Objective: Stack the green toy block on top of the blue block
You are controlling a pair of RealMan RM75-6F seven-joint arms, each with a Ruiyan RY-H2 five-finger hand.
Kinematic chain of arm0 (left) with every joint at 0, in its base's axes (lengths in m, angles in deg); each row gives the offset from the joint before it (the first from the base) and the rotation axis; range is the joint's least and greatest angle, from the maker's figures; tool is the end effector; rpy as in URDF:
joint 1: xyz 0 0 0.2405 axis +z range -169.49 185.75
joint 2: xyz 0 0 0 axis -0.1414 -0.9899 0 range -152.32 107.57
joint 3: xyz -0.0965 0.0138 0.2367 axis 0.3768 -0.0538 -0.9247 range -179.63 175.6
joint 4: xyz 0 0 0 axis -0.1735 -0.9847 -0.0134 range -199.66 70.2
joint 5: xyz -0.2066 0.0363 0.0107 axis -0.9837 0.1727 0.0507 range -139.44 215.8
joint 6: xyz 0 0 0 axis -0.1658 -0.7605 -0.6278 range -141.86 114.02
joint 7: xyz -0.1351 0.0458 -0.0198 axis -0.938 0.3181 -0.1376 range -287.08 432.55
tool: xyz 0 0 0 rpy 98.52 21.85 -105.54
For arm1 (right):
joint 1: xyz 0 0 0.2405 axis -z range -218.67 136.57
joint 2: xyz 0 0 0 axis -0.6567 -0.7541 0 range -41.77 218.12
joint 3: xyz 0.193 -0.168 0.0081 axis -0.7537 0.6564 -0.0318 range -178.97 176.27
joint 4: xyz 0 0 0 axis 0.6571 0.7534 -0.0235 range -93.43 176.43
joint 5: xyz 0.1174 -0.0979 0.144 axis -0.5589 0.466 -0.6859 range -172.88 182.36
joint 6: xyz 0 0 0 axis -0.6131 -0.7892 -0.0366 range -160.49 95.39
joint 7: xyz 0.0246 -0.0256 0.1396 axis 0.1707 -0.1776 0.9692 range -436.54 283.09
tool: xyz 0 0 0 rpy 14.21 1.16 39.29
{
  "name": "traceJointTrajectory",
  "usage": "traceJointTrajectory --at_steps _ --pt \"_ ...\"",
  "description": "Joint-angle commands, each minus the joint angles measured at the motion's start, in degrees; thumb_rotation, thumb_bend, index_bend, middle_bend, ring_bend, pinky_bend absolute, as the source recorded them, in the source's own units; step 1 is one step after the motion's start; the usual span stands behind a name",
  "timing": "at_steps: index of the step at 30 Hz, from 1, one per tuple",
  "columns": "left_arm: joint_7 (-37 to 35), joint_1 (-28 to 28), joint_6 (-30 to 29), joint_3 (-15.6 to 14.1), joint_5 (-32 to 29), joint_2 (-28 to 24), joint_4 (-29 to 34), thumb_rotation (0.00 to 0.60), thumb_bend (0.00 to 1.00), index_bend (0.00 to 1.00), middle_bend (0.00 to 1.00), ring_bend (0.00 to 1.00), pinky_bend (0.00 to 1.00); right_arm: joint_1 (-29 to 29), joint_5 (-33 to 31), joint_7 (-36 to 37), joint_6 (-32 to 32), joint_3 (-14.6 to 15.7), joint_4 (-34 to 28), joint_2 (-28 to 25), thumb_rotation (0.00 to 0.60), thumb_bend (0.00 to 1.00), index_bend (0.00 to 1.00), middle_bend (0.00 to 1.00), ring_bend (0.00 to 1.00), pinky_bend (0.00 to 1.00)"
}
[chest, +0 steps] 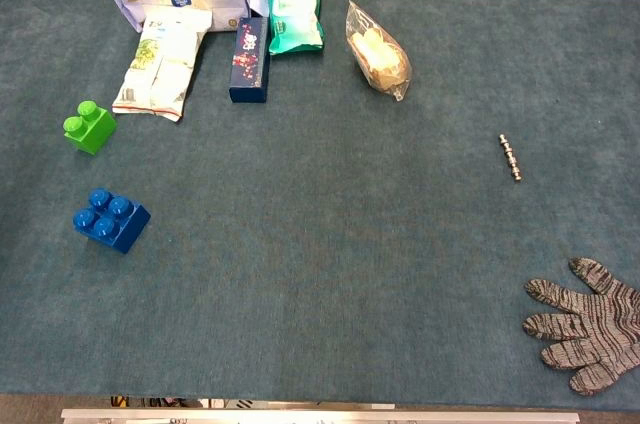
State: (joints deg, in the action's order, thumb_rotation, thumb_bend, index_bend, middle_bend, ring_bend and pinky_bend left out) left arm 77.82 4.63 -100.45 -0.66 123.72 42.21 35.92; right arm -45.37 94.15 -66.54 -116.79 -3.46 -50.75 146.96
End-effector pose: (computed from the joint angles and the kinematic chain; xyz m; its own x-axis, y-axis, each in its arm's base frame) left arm -0.2867 0.1663 0.1448 0.3369 0.0228 0.9413 0.9413 0.0123 -0.3372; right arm -0.3138 -0.1756 0.1822 0.3239 -0.0369 0.9454 -0.9454 -0.0514 0.3219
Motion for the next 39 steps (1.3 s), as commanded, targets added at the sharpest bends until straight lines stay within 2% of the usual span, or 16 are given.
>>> traceJointTrajectory --at_steps 1,7,15,25,31,39 --pt "0.0 0.0 0.0 0.0 0.1 -0.1 0.0 0.6 0.29 0.0 0.0 0.0 0.02 0.0 0.0 -0.1 -0.1 0.0 -0.1 -0.1 0.6 0.23 0.16 0.25 0.06 0.11" --pt "-0.3 0.0 0.0 -0.1 0.6 -0.2 -0.3 0.6 0.29 0.0 0.01 0.0 0.02 0.1 0.1 -0.2 -0.6 -0.2 -0.3 -0.6 0.6 0.23 0.16 0.25 0.07 0.11" --pt "-3.8 -1.6 1.7 -1.3 4.8 -1.7 -2.4 0.6 0.29 0.04 0.02 0.0 0.03 -0.1 -0.1 -0.4 -1.6 -1.1 -1.0 -1.6 0.6 0.23 0.16 0.25 0.07 0.11" --pt "-6.2 -7.0 11.5 -5.2 10.8 -4.8 -3.7 0.6 0.29 0.1 0.08 0.03 0.03 -0.3 -0.2 0.2 -1.6 -1.4 -1.2 -2.2 0.6 0.23 0.16 0.25 0.07 0.11" --pt "-6.4 -11.0 17.5 -6.5 12.9 -5.7 -3.4 0.6 0.29 0.11 0.09 0.03 0.03 0.1 -0.2 0.3 -2.0 -1.2 -1.2 -2.3 0.6 0.23 0.16 0.25 0.07 0.11" --pt "-5.2 -15.4 24.7 -7.2 12.5 -6.4 -3.0 0.6 0.29 0.12 0.09 0.03 0.03 0.4 -0.4 0.5 -2.3 -1.1 -0.9 -2.3 0.6 0.23 0.16 0.25 0.07 0.11"
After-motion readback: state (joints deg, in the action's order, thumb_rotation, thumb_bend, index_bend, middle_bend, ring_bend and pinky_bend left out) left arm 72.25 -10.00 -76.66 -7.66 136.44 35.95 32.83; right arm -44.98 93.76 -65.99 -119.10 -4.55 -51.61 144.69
